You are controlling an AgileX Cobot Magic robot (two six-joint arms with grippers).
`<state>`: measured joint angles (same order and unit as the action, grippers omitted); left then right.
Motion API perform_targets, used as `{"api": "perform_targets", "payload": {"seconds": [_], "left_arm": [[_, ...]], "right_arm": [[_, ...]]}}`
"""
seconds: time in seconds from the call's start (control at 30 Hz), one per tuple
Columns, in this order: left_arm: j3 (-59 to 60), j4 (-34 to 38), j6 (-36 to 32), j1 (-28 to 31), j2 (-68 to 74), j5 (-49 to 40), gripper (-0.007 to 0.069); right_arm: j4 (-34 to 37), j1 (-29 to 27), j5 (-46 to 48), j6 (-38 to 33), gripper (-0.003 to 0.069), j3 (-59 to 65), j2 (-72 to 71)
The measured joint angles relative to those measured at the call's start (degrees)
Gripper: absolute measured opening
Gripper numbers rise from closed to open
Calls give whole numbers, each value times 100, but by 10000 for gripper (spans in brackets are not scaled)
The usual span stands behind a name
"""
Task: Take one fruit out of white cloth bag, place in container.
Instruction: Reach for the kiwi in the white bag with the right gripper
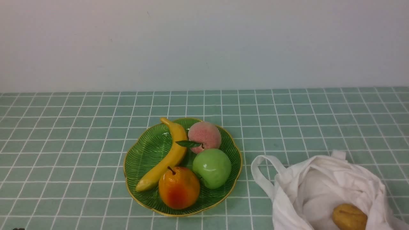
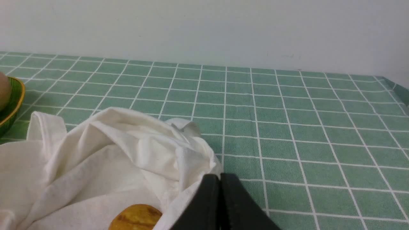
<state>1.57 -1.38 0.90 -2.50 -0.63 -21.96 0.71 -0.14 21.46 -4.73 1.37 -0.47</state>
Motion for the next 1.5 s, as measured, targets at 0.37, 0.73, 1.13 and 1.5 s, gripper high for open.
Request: {"api": "perform_targets", "payload": {"seconds": [0.37, 0.73, 1.13, 1.5], "left_arm": [[0, 0, 0, 0, 0, 0, -8], [0, 0, 0, 0, 0, 0, -8], [0, 0, 5, 0, 0, 0, -8], [0, 0, 5, 0, 0, 0, -8]], "right_arm": [[0, 0, 0, 0, -14, 0, 0], [0, 0, 0, 0, -14, 0, 0], [0, 0, 0, -5, -14, 0, 0], [2275, 0, -1152, 510, -14, 36, 0]]}}
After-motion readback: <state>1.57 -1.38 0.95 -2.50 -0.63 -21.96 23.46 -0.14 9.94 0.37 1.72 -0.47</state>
